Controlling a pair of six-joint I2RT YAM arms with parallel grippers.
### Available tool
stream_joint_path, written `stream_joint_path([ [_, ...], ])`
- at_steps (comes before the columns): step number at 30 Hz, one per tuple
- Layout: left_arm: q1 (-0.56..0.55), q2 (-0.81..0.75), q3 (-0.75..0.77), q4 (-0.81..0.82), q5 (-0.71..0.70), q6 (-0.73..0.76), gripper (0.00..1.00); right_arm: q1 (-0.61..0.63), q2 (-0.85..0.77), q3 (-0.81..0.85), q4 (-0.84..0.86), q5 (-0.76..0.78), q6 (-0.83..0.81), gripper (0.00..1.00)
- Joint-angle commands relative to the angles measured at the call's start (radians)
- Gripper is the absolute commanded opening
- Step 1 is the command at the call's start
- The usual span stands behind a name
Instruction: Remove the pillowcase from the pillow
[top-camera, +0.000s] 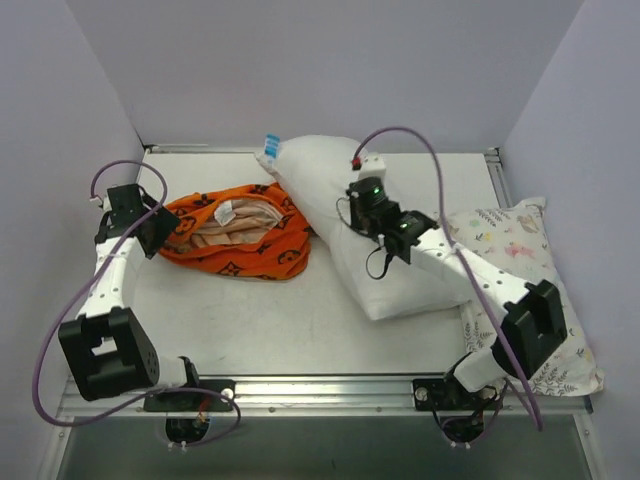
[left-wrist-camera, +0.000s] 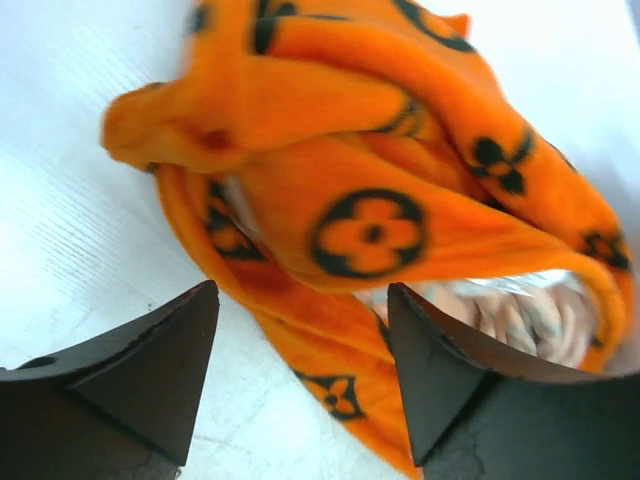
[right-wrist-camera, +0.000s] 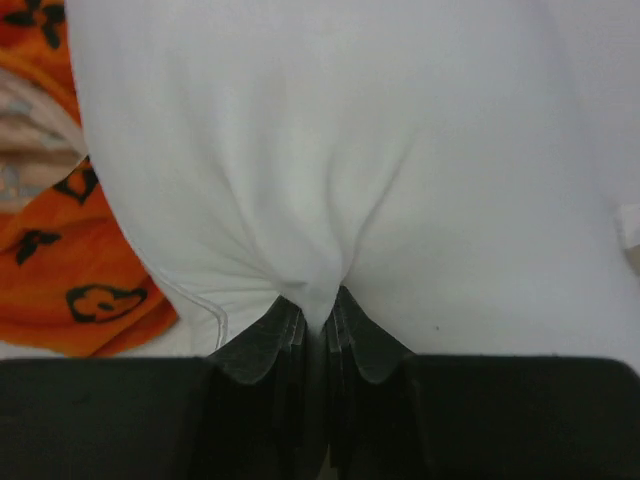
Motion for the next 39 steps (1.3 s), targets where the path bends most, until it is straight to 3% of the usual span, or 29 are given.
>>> stream_joint_path([
  [1, -0.017, -0.135, -0.018, 0.056, 0.12, 0.094, 0.77, 0.111, 0.063, -0.029, 0.307, -0.034, 0.047, 0.0],
  [2, -0.022, -0.178, -0.017, 0.052, 0.154, 0.109, 0.8, 0.119, 0.079, -0.034, 0.307, -0.066, 0.063, 0.0],
  [5, -0.056, -0.259, -0.016, 0.029, 0.226, 0.164, 0.83, 0.113, 0.111, -0.029, 0.275, -0.18, 0.126, 0.18],
  [9, -0.155, -0.363, -0.029, 0.009, 0.241, 0.215, 0.84, 0.11, 0.097, -0.003, 0.21, -0.26, 0.155, 0.53],
  [11, -0.181, -0.426, -0.05, 0.009, 0.235, 0.236, 0.85, 0.114, 0.091, 0.04, 0.129, -0.31, 0.153, 0.62],
  [12, -0.188, -0.448, -0.056, 0.009, 0.243, 0.243, 0.85, 0.115, 0.074, 0.049, 0.108, -0.32, 0.155, 0.7],
  [13, -0.195, -0.483, -0.065, 0.009, 0.255, 0.246, 0.85, 0.118, 0.061, 0.052, 0.066, -0.324, 0.158, 0.88],
  [15, -0.212, -0.515, -0.079, 0.01, 0.284, 0.25, 0.85, 0.118, 0.002, 0.037, 0.054, -0.324, 0.169, 1.0],
  [22, -0.391, -0.649, -0.101, -0.03, 0.225, 0.287, 0.85, 0.081, -0.232, -0.066, -0.055, -0.321, 0.209, 1.0],
  [27, -0.53, -0.721, -0.156, -0.077, 0.171, 0.325, 0.85, 0.073, -0.47, -0.248, -0.116, -0.225, 0.218, 1.0],
  [32, -0.565, -0.793, -0.223, -0.119, 0.154, 0.365, 0.85, 0.07, -0.703, -0.397, -0.176, -0.144, 0.232, 1.0],
  [39, -0.577, -0.844, -0.259, -0.108, 0.163, 0.371, 0.85, 0.07, -0.854, -0.512, -0.279, -0.067, 0.242, 1.0],
])
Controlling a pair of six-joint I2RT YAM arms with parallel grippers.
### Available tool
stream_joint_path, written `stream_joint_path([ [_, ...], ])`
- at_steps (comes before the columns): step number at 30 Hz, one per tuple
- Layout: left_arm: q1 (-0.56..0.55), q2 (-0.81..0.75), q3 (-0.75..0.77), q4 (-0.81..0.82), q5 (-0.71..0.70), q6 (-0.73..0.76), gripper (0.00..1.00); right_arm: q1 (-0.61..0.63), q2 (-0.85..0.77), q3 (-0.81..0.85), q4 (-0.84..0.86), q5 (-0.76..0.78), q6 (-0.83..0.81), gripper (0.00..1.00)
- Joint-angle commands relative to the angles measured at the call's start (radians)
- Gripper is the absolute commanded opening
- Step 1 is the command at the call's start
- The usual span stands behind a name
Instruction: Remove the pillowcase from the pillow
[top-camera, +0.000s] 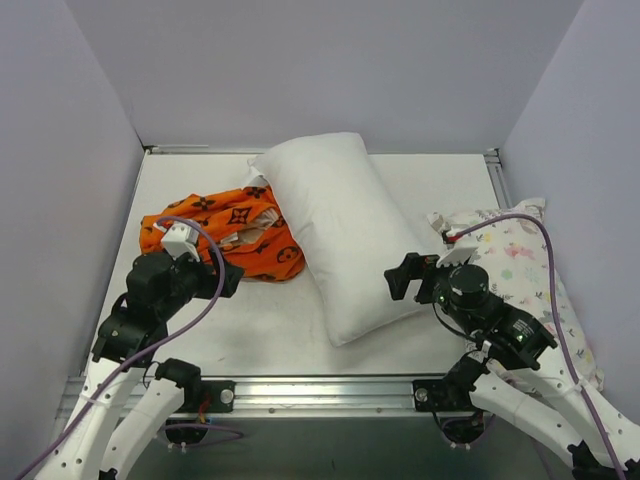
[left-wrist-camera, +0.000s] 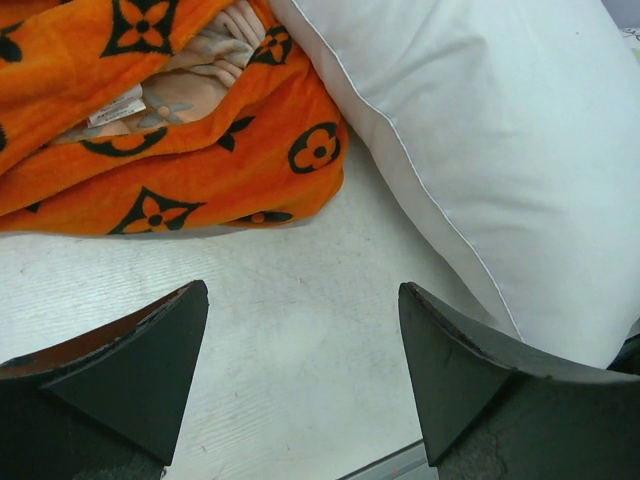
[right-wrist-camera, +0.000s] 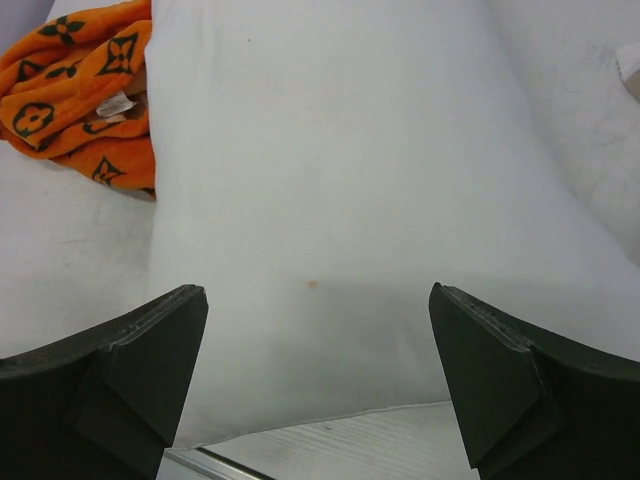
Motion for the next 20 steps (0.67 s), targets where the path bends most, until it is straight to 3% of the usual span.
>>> stream_joint_path([
  [1, -0.009, -0.019, 0.004, 0.017, -0.008, 0.027, 0.85, -0.007, -0.041, -0.046, -0.053, 0.075, 0.01, 1.0],
  [20, -0.023, -0.052, -0.026, 0.035, -0.014, 0.018, 0.86, -0.01, -0.073, -0.057, -0.069, 0.072, 0.003, 1.0],
])
